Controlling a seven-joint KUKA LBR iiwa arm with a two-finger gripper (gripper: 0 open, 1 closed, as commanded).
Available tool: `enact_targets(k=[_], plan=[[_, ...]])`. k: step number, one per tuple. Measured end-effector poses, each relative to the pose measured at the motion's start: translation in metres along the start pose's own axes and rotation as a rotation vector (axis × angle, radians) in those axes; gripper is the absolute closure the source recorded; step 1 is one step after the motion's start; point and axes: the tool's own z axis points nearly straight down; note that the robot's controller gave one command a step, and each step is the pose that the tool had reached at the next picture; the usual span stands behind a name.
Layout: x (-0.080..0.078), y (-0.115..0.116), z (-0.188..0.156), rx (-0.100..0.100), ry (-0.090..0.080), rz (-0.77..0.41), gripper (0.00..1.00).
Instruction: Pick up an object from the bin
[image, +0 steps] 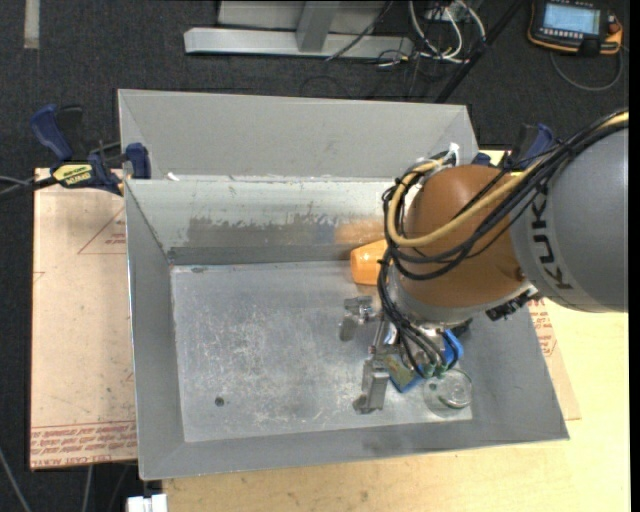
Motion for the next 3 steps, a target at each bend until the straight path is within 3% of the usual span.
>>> enact_targets(k=[1,2,3], plan=[[-0.002,0.000,-0.004,-0.001,-0.008,0.002,0.00],[-0.034,-0.049,0.019,-0.002,-0.007,-0.036,0.00],[-0.039,-0.079,0.035,0.003,-0.009,-0.014,0.00]])
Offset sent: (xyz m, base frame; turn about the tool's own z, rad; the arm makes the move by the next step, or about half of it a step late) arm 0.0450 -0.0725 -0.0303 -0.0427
